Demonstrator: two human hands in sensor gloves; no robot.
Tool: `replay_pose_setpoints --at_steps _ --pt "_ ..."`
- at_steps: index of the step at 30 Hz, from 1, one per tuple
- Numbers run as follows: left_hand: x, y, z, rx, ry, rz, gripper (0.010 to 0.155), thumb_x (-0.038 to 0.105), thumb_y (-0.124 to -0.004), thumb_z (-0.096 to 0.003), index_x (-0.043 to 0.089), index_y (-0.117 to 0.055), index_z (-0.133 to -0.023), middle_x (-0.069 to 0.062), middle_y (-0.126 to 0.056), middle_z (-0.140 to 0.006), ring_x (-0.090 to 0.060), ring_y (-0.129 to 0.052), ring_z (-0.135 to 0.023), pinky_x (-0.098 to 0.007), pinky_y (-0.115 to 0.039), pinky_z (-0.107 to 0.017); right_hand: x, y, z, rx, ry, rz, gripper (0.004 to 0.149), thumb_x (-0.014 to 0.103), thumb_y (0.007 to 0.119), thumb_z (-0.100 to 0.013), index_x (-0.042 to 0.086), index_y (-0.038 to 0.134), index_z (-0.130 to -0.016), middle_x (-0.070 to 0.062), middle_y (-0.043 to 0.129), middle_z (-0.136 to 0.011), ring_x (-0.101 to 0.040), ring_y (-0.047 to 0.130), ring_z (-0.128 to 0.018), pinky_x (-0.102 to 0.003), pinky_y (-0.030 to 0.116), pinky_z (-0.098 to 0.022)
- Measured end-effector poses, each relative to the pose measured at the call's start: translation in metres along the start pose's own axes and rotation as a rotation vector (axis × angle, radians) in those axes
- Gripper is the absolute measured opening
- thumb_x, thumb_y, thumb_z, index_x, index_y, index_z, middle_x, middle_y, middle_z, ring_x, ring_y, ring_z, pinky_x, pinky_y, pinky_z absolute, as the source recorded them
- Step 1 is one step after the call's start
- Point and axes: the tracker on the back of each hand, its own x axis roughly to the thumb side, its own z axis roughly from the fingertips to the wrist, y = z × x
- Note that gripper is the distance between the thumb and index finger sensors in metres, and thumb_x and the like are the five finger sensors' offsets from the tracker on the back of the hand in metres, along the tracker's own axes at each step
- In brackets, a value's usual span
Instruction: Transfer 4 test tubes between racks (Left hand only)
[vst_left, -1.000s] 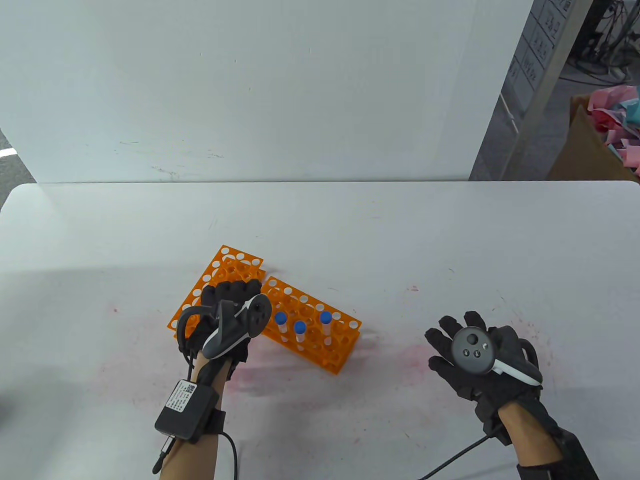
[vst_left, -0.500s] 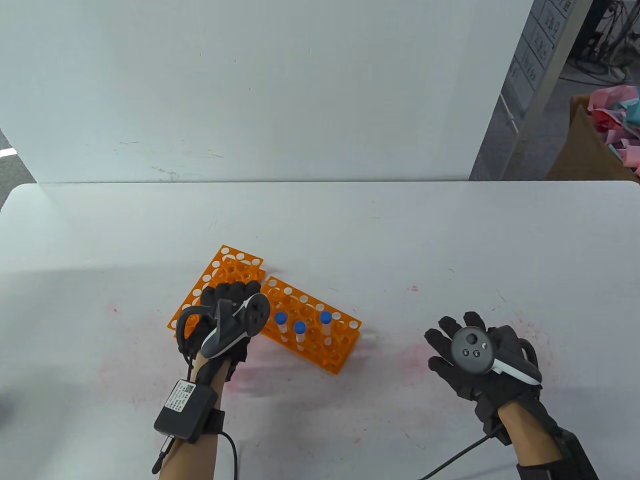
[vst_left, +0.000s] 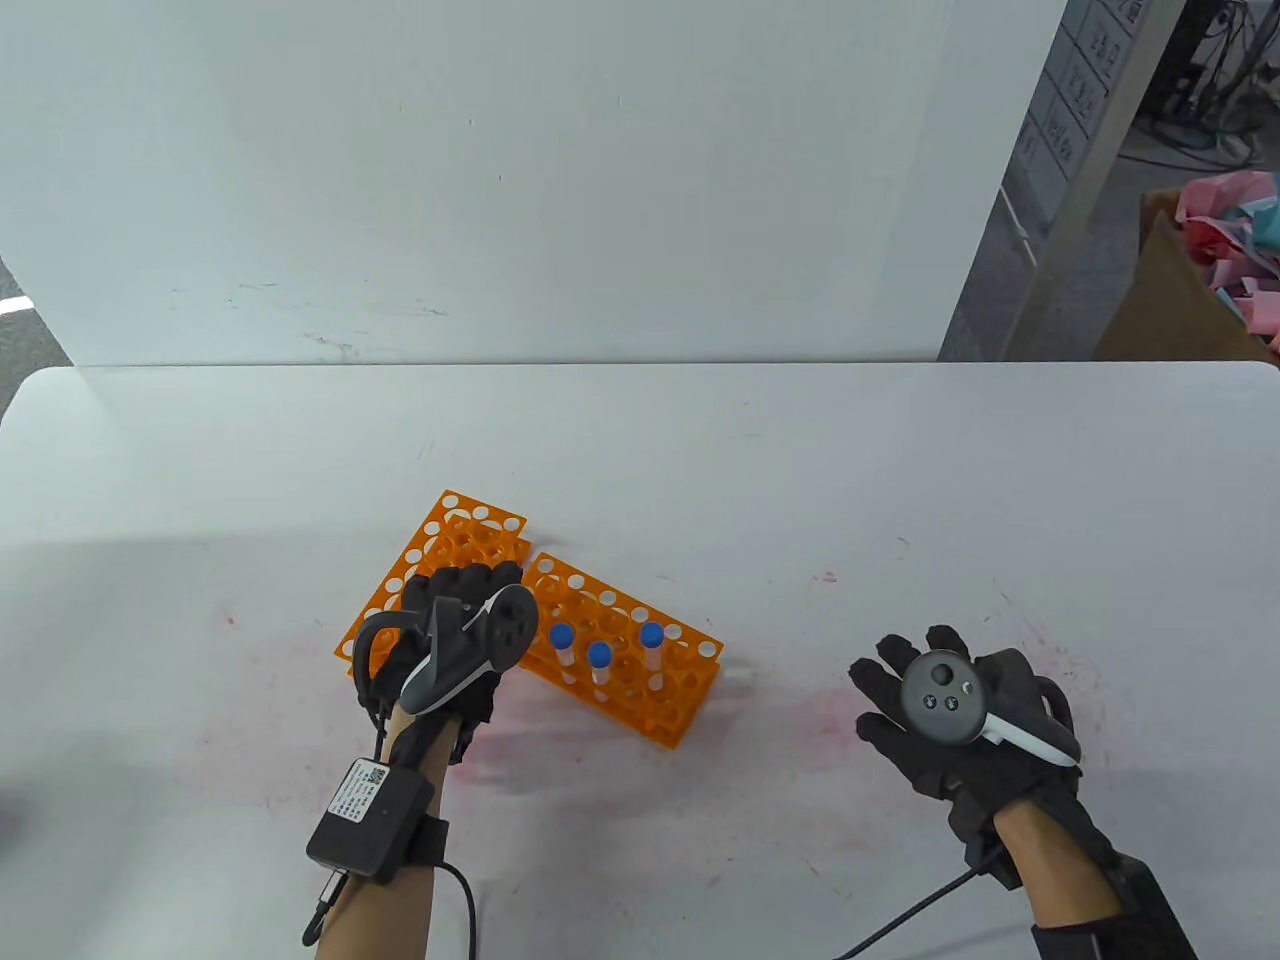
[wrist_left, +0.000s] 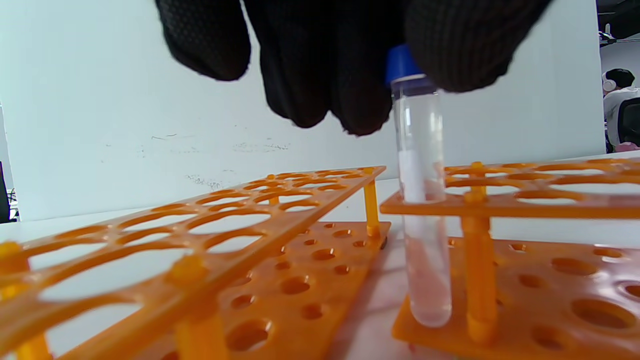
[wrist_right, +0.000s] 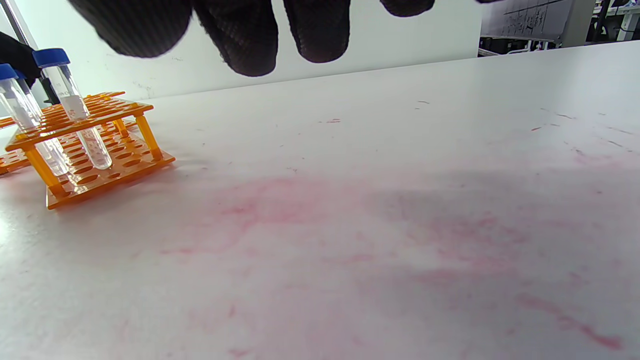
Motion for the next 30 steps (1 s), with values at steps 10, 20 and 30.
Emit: replay_pose_setpoints --at_steps 10,20,30 --pt "-0.01 0.017 0.018 -0.012 0.012 -0.041 0.07 0.05 -0.075 -0.0471 0.035 -0.047 -0.11 -0.001 -0.068 -0.114 -0.033 -0.072 -0.105 -0.059 -0.066 -0.072 -0.001 -0.002 0.003 -0.023 0.008 -0.008 0.061 0.054 0.056 -0.054 0.028 0.048 -0.109 -0.011 0.038 -0.121 -0.055 0.024 -0.103 -0.078 0.033 -0.066" --pt "-0.035 0.02 0.054 -0.05 0.05 0.011 0.076 0.056 -0.071 -0.0475 0.031 -0.04 -0.113 -0.006 -0.049 -0.123 -0.041 -0.05 -0.113 -0.065 -0.056 -0.076 -0.007 -0.007 0.005 -0.058 0.019 -0.011 0.062 0.054 0.057 -0.054 0.029 0.046 -0.11 -0.008 0.036 -0.121 -0.054 0.024 -0.103 -0.078 0.032 -0.067" --pt "-0.037 0.0 0.074 -0.117 0.048 0.08 0.076 0.059 -0.069 -0.0475 0.035 -0.04 -0.113 -0.007 -0.044 -0.125 -0.043 -0.044 -0.114 -0.067 -0.053 -0.076 -0.009 -0.011 0.007 -0.086 0.02 -0.019 0.063 0.054 0.057 -0.054 0.03 0.042 -0.11 -0.01 0.031 -0.121 -0.054 0.022 -0.103 -0.078 0.031 -0.067"
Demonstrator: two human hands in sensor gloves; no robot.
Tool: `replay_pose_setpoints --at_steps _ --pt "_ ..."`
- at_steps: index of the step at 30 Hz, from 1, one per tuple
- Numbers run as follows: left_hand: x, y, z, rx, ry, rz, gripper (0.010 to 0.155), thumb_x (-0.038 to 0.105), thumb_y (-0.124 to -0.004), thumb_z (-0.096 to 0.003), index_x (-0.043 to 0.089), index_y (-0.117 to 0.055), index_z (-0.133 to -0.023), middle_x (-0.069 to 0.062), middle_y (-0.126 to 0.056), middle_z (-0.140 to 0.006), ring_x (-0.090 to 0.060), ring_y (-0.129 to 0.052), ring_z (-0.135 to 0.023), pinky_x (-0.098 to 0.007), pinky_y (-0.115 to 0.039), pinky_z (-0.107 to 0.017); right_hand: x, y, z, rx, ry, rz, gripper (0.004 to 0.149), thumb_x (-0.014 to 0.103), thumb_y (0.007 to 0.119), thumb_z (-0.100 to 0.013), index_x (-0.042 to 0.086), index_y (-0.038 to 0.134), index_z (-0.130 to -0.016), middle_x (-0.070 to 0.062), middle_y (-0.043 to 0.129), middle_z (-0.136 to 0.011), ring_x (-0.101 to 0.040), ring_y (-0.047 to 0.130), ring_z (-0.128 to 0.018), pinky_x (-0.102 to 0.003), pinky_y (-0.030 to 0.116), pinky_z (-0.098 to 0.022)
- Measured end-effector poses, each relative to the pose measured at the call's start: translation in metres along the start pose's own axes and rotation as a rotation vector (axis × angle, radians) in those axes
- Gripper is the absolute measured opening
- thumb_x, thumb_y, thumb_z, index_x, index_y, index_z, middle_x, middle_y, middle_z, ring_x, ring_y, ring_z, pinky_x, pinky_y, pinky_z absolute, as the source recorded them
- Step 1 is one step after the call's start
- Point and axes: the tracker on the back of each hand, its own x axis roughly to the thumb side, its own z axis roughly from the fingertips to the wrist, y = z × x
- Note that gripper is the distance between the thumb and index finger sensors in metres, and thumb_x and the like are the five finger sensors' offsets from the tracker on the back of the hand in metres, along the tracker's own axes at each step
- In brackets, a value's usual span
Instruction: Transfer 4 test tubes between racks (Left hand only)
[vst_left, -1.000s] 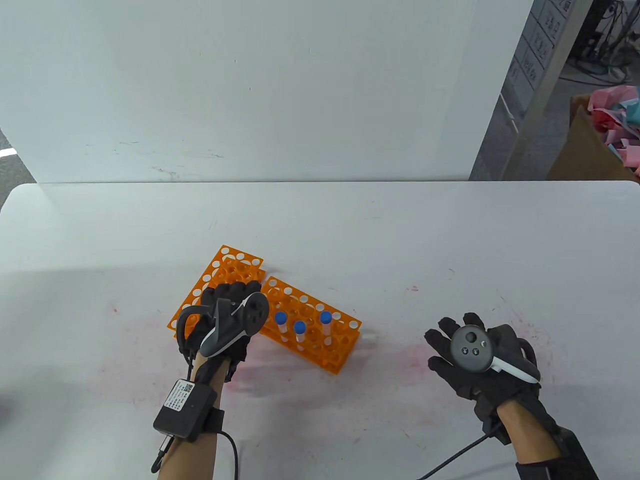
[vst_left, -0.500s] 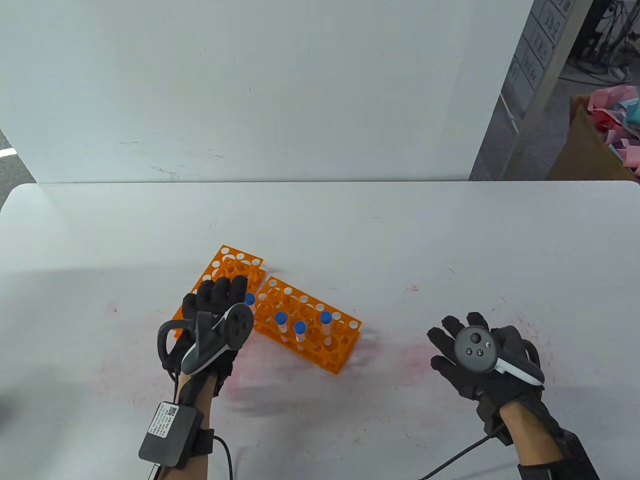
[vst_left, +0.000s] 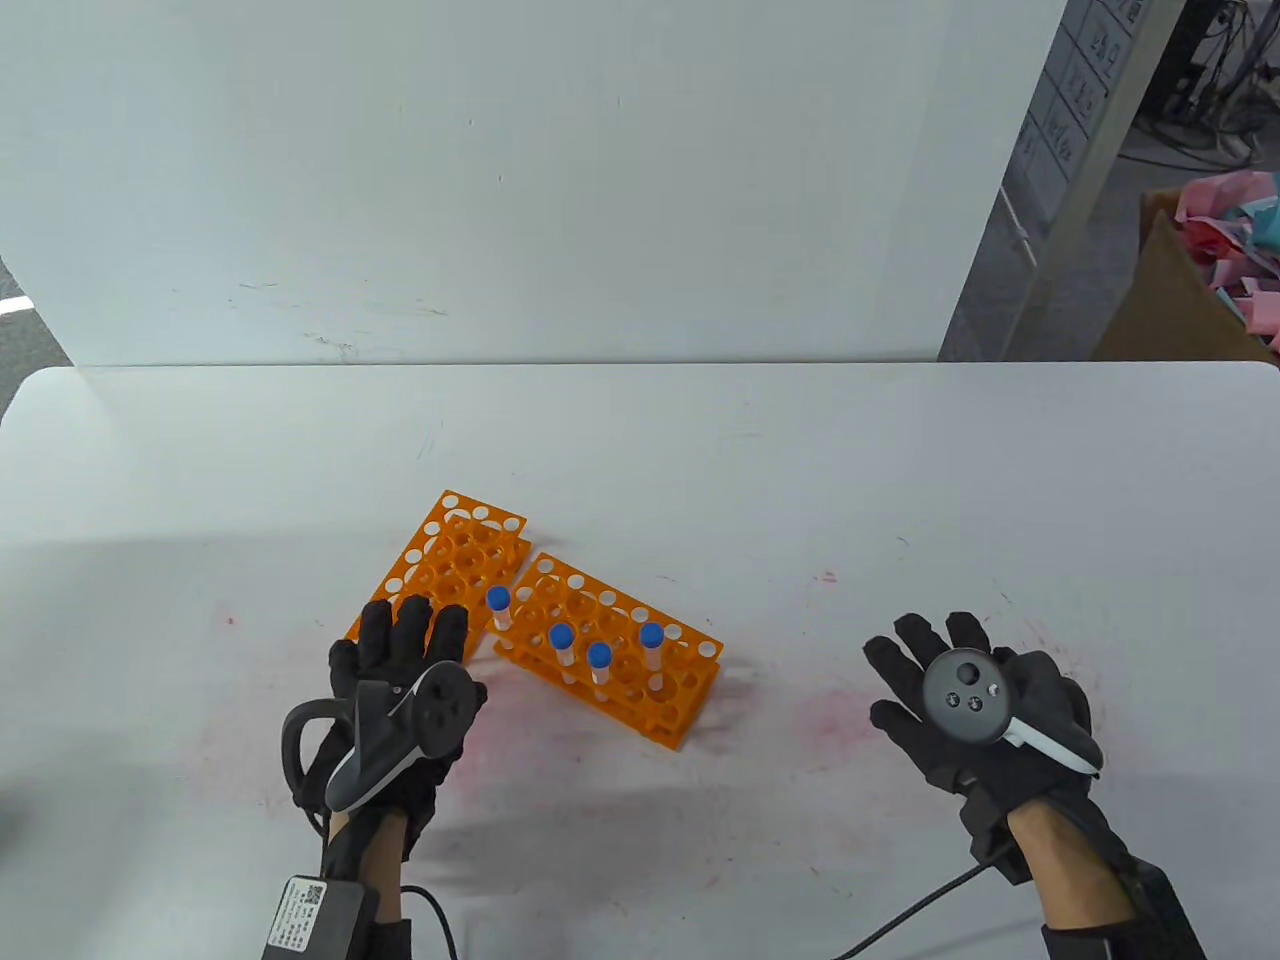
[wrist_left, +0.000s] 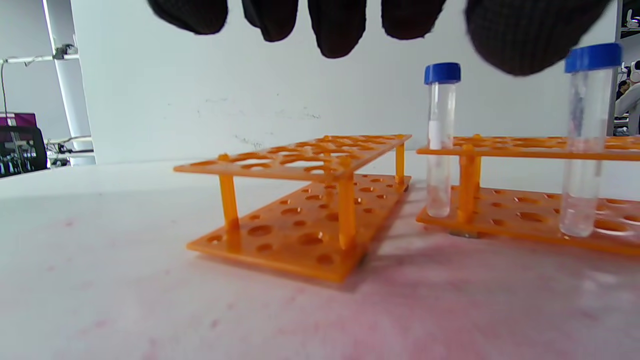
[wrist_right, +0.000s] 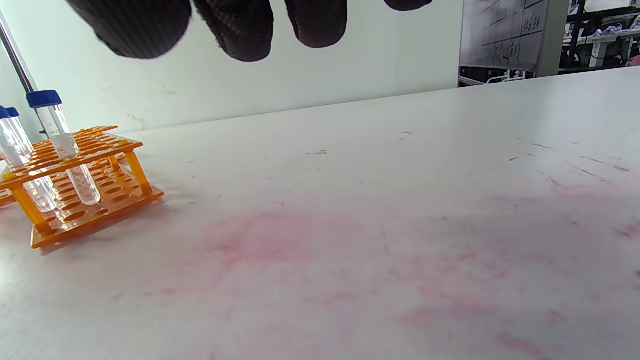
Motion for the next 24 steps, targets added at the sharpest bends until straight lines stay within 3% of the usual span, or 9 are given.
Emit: replay_pose_setpoints --at_steps 9,18,24 --pt "-0.003 0.007 0.008 0.133 -0.019 -0.041 0.073 0.058 -0.07 -0.0472 0.035 -0.044 -0.111 -0.005 -0.049 -0.123 -0.041 -0.048 -0.114 -0.066 -0.055 -0.075 -0.002 -0.002 0.0 -0.037 0.009 0.015 0.065 0.054 0.057 -0.054 0.03 0.037 -0.111 -0.01 0.025 -0.121 -0.053 0.017 -0.103 -0.078 0.028 -0.066" --pt "-0.004 0.001 0.005 0.087 -0.018 -0.058 0.074 0.06 -0.068 -0.0471 0.037 -0.042 -0.112 -0.005 -0.045 -0.124 -0.042 -0.045 -0.115 -0.067 -0.053 -0.076 -0.002 -0.005 0.0 -0.079 0.017 0.05 0.067 0.055 0.057 -0.054 0.033 0.032 -0.111 -0.008 0.016 -0.121 -0.052 0.007 -0.101 -0.079 0.019 -0.063" --pt "-0.007 -0.009 0.0 0.029 -0.002 -0.06 0.074 0.06 -0.068 -0.0472 0.037 -0.041 -0.112 -0.005 -0.045 -0.125 -0.041 -0.045 -0.115 -0.067 -0.053 -0.076 0.001 0.0 0.0 -0.032 0.017 0.06 0.067 0.056 0.057 -0.054 0.032 0.032 -0.111 -0.009 0.016 -0.121 -0.053 0.008 -0.101 -0.08 0.02 -0.063"
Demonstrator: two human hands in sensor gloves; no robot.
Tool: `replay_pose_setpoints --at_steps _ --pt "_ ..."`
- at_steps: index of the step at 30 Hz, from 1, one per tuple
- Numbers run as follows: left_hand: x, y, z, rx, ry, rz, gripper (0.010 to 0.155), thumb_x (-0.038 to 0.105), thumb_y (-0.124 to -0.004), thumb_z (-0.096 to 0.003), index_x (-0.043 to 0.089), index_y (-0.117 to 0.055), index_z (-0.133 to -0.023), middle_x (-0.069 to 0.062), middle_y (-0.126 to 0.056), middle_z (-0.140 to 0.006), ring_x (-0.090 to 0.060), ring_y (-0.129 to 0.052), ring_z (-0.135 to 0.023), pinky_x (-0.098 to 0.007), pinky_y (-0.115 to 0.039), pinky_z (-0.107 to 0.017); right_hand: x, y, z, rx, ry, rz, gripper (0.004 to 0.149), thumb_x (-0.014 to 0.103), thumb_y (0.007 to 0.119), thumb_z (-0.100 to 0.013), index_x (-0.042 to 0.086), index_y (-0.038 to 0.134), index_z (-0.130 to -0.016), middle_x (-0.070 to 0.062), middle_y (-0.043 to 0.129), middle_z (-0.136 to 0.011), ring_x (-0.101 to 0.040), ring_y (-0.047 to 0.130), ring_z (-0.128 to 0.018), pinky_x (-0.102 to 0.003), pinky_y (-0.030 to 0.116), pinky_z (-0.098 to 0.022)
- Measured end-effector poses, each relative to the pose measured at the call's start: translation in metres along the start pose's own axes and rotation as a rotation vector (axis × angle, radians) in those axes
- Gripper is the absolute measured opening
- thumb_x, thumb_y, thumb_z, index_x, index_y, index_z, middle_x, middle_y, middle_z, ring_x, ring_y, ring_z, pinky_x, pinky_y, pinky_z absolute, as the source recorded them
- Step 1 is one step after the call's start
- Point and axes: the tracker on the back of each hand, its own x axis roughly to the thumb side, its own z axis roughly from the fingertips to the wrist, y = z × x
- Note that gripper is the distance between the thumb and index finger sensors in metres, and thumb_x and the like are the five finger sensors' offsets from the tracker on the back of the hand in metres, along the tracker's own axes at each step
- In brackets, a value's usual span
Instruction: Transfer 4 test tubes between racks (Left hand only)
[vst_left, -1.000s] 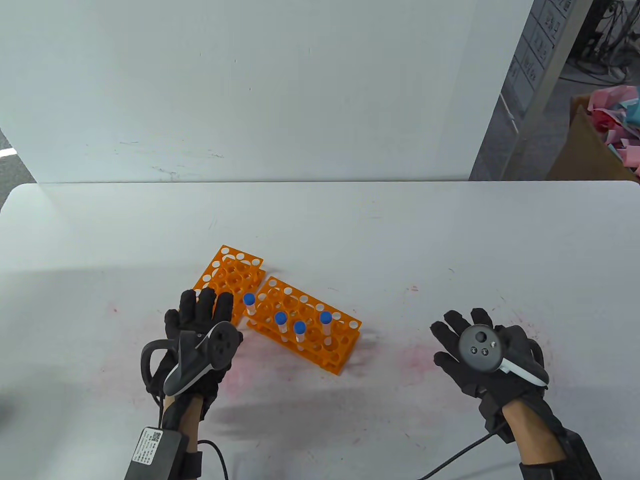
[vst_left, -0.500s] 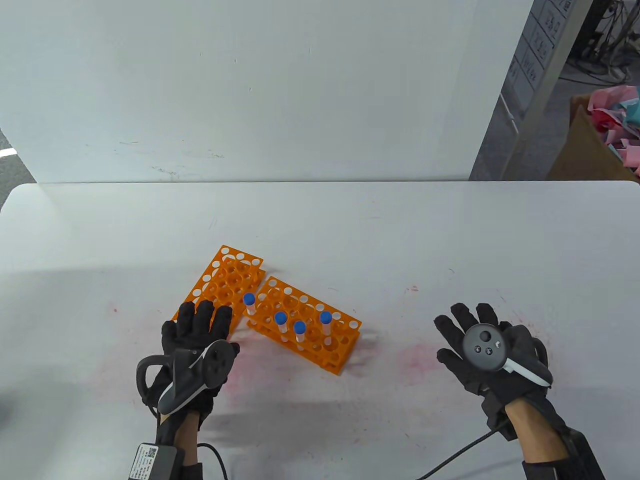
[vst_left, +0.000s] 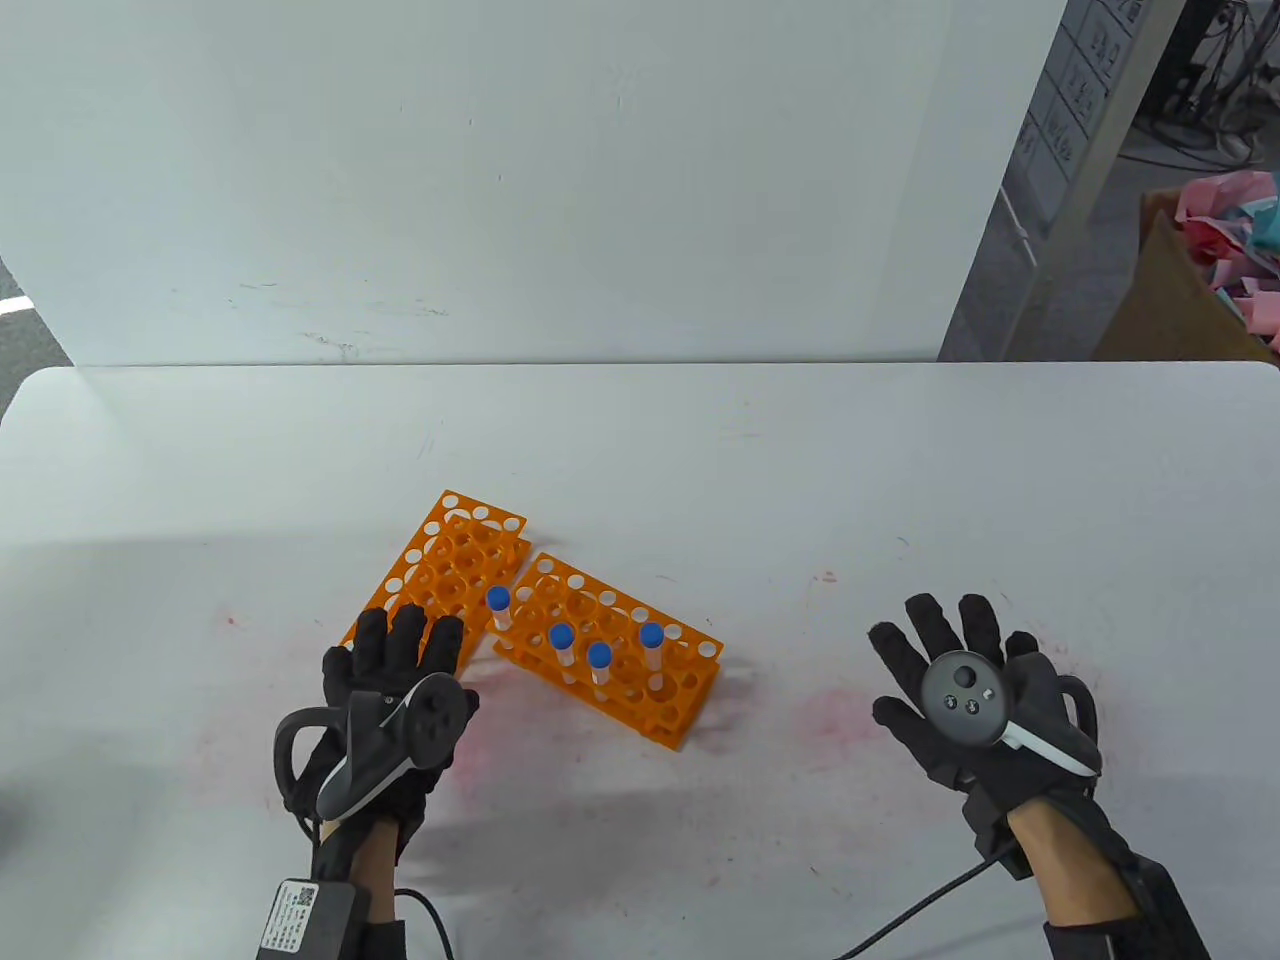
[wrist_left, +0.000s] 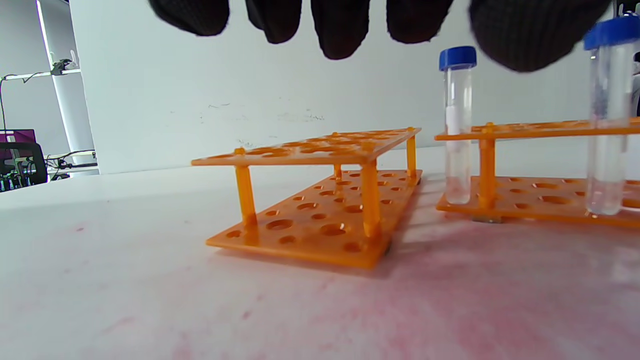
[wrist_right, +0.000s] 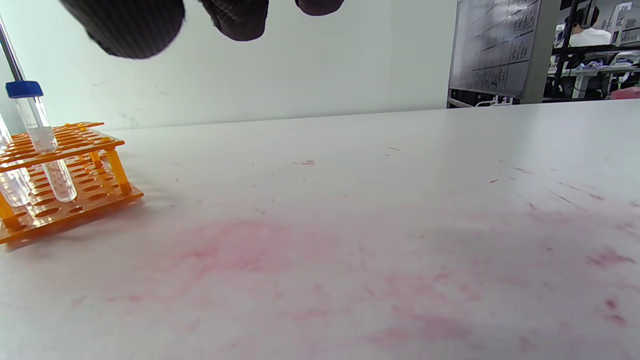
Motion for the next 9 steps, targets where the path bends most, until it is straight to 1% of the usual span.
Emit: replay_pose_setpoints --at_steps 5,9 --pt "-0.004 -0.0068 -0.0058 -0.063 0.027 0.037 0.073 0.059 -0.068 -0.0477 0.038 -0.04 -0.112 -0.005 -0.042 -0.125 -0.042 -0.043 -0.115 -0.067 -0.053 -0.077 0.0013 0.0005 -0.0006 0.013 -0.01 0.014 0.066 0.055 0.057 -0.054 0.031 0.033 -0.111 -0.01 0.017 -0.121 -0.053 0.01 -0.101 -0.08 0.021 -0.064" --pt "-0.0036 -0.0054 -0.006 -0.043 0.023 0.019 0.073 0.059 -0.068 -0.0476 0.038 -0.041 -0.112 -0.004 -0.043 -0.125 -0.041 -0.043 -0.115 -0.066 -0.053 -0.077 0.0016 0.002 -0.0014 0.017 -0.013 0.011 0.066 0.055 0.057 -0.054 0.031 0.033 -0.111 -0.01 0.018 -0.121 -0.054 0.011 -0.101 -0.08 0.022 -0.064"
